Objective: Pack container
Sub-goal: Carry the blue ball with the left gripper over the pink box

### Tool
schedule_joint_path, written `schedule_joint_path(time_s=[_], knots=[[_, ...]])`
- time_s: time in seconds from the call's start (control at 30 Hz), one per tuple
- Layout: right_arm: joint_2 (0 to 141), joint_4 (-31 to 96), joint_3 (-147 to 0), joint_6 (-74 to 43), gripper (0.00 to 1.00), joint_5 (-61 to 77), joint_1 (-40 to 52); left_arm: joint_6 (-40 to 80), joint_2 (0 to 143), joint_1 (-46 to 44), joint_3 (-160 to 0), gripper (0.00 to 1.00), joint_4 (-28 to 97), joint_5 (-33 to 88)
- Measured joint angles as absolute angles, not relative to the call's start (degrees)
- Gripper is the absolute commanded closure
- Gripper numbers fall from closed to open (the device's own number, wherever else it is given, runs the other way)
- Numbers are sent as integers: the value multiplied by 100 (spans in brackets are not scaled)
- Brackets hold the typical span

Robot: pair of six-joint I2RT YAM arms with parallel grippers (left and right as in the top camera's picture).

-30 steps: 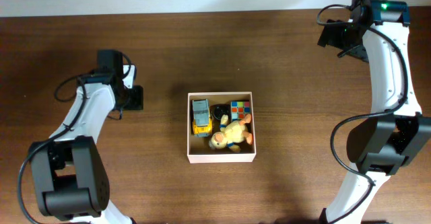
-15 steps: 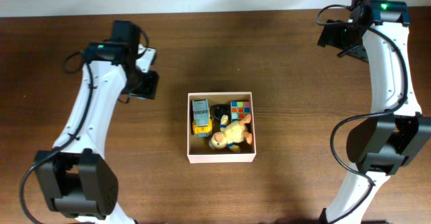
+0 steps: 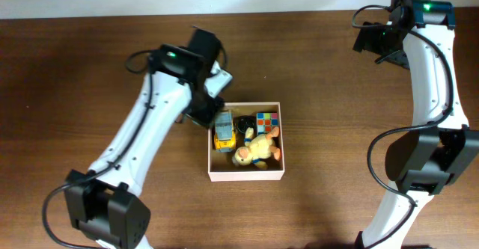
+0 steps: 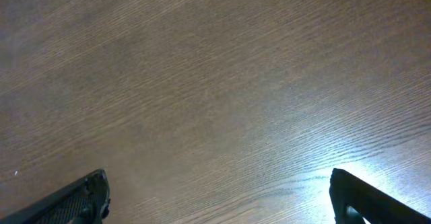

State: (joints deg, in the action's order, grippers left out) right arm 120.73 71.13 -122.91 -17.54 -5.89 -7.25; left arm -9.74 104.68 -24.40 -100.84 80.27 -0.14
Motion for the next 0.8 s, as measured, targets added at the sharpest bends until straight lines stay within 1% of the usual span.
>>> schedule_joint_path(time_s=[0.13, 0.33, 0.53, 0.8], knots=[[12073, 7113, -12291, -1761, 1, -587, -725, -993, 10468, -2810, -10084, 44, 8320, 5], [12073, 7113, -12291, -1756, 1, -589, -725, -1009, 10468, -3164, -10084, 44, 8357, 8], [12073, 7113, -12291, -1756, 1, -589, -725, -1009, 10468, -3256, -9994, 44, 8307, 121], [12073, 7113, -12291, -1756, 1, -589, -725, -1011, 10468, -3256, -9345, 45, 7935, 526]])
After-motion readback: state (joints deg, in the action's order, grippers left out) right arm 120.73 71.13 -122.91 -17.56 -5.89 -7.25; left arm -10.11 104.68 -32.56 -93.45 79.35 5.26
